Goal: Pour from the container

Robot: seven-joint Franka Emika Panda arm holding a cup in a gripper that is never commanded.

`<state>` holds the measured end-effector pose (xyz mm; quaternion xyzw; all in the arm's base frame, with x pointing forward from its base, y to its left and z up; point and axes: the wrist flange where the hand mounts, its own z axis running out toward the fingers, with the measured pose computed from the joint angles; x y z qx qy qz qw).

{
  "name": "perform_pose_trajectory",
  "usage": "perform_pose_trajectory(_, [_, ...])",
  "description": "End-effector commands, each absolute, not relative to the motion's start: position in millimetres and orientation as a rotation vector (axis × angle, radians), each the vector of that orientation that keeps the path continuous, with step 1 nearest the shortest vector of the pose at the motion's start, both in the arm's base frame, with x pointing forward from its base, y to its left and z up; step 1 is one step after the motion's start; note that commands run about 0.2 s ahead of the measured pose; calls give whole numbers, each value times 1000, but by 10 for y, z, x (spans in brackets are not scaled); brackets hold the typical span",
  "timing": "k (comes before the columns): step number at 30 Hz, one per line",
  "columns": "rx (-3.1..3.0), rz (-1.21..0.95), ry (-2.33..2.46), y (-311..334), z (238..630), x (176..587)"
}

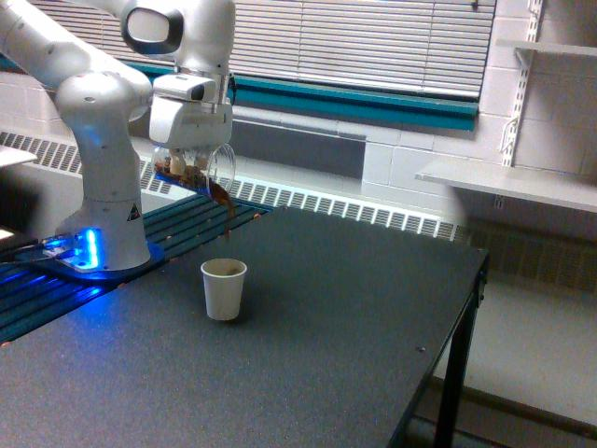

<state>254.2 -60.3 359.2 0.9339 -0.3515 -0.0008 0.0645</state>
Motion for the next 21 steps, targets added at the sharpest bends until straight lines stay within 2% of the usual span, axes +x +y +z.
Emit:
perform_pose_trajectory(1, [2798, -49, -1036, -545, 3457, 2472])
perform_pose_trajectory(21, [2779, -91, -1038, -542, 3471, 2418])
